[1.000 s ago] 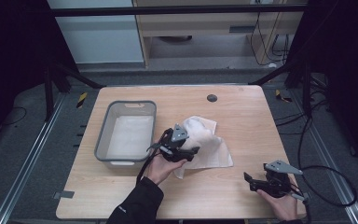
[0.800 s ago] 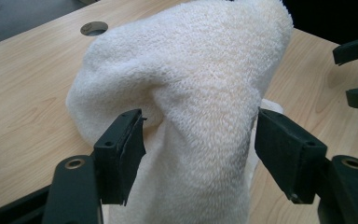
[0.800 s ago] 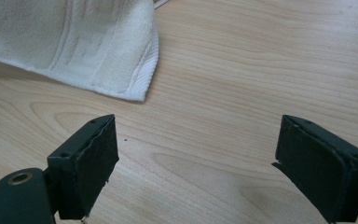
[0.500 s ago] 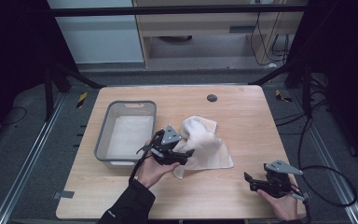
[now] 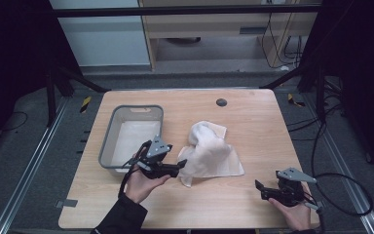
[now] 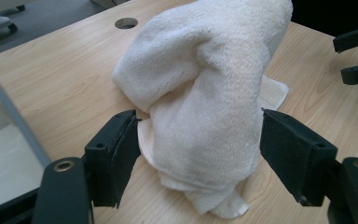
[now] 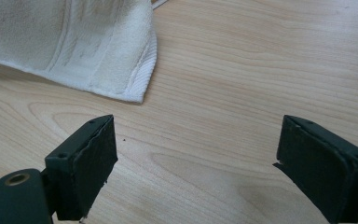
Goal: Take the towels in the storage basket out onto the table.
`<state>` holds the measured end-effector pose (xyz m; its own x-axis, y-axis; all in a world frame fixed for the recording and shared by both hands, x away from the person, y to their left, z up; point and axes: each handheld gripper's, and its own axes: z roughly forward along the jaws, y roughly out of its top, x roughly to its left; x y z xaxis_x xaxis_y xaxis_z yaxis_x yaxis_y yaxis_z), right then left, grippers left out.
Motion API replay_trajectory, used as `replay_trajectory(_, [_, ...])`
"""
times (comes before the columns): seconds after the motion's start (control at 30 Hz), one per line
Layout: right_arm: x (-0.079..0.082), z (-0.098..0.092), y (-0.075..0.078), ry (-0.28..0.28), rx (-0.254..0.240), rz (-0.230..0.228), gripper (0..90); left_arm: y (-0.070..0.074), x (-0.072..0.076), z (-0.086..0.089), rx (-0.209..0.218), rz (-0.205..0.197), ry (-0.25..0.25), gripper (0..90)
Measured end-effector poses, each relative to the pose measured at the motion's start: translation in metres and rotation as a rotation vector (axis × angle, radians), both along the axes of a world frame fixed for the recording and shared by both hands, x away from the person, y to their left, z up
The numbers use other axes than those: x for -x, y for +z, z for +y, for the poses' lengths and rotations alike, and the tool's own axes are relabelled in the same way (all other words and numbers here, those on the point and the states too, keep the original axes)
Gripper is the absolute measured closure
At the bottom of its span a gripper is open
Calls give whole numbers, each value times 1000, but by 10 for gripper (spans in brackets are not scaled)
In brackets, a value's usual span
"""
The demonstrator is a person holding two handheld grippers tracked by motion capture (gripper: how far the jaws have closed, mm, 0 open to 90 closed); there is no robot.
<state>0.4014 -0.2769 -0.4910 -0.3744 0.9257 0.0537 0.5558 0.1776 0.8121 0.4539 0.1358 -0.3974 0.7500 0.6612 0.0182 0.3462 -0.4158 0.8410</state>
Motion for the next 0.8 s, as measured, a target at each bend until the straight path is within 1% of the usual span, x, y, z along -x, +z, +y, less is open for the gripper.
replay_trajectory(0.17, [0,0,0,-2,-2,4,115,-5,8,20,2,1,31,270])
replay_trajectory(0.2, [0,0,0,-2,-2,4,115,-5,8,20,2,1,31,269])
replay_trajectory(0.27, [0,0,0,-2,0,4,113,-8,11,28,11,1,49,268])
replay_trajectory(0.3, [0,0,0,-2,2,2,112,-9,13,33,3,2,58,268])
replay_trajectory(0.37, [0,0,0,-2,2,2,111,-10,14,36,1,-2,64,267])
replay_trajectory(0.43, [1,0,0,-6,0,3,110,-11,17,43,3,-4,75,267])
replay_trajectory(0.47, [1,0,0,-4,5,0,109,-12,19,50,7,-7,88,267])
replay_trajectory(0.5, [1,0,0,-4,5,0,109,-12,19,50,7,-7,88,267])
replay_trajectory(0.57, [1,0,0,-5,2,4,107,-14,23,60,12,-7,108,267])
replay_trajectory(0.6, [1,0,0,-6,2,5,107,-15,25,64,12,-8,114,268])
replay_trajectory(0.63, [1,0,0,-6,2,5,107,-15,25,64,12,-8,114,268])
replay_trajectory(0.7, [1,0,0,-5,4,3,107,-17,28,71,9,-8,127,269])
replay_trajectory(0.73, [1,0,0,-5,6,2,107,-19,30,77,6,-8,138,272])
replay_trajectory(0.77, [1,0,0,-5,8,1,107,-19,30,77,6,-8,138,274])
replay_trajectory(0.8, [1,0,0,-7,6,3,107,-22,32,83,7,-7,150,277])
